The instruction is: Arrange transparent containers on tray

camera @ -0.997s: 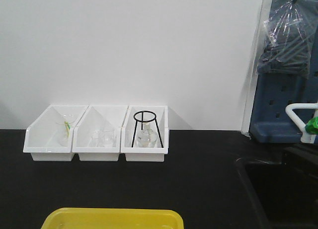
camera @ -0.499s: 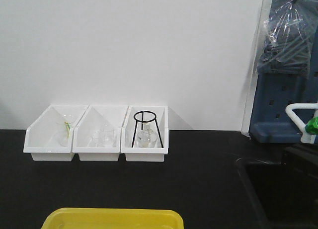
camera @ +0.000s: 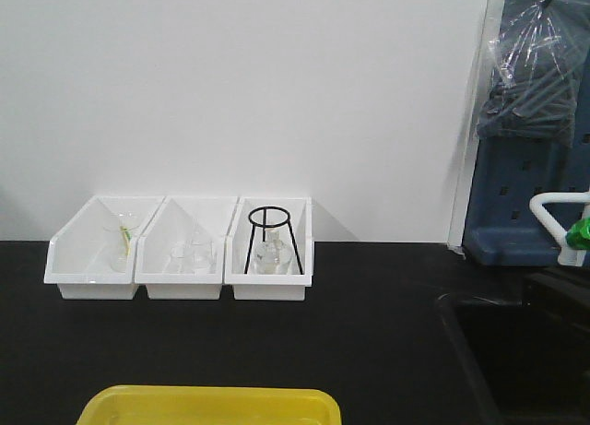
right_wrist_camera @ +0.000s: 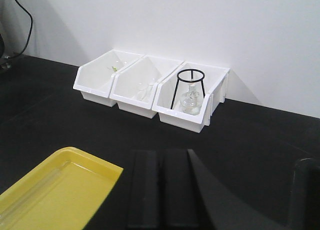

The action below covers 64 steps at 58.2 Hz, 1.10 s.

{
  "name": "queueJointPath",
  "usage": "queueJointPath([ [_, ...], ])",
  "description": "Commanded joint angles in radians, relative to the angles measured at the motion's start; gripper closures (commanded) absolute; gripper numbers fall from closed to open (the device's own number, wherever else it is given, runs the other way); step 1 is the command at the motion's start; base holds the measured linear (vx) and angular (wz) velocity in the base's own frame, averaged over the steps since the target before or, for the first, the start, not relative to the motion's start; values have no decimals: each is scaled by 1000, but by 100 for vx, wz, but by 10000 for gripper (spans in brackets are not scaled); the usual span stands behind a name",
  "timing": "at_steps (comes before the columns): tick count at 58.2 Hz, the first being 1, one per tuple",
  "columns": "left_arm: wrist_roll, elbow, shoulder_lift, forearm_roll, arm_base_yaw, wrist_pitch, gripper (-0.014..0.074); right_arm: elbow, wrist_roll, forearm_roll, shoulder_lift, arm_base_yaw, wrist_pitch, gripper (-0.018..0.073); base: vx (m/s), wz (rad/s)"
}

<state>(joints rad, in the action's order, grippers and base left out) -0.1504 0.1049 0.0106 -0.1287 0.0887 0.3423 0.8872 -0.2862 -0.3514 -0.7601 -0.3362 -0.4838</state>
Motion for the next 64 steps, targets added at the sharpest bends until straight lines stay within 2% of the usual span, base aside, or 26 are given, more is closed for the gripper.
queueJointPath([
  [1, -7, -67, 16, 11, -12, -171, 605, 27, -6, -11, 4, 6, 68, 553, 0, 1],
  [8, -7, -178, 16, 46, -13, -355, 605, 27, -6, -11, 4, 6, 69, 553, 0, 0],
  [11, -6, -166, 14, 54, -13, -318, 605, 27, -6, -11, 4, 6, 68, 553, 0, 0],
  [18, -4, -164, 14, 60, -13, -309, 605, 27, -6, -11, 4, 6, 68, 553, 0, 0],
  [64, -4, -163, 14, 60, -13, -308, 605, 27, -6, -10, 4, 6, 68, 552, 0, 0],
])
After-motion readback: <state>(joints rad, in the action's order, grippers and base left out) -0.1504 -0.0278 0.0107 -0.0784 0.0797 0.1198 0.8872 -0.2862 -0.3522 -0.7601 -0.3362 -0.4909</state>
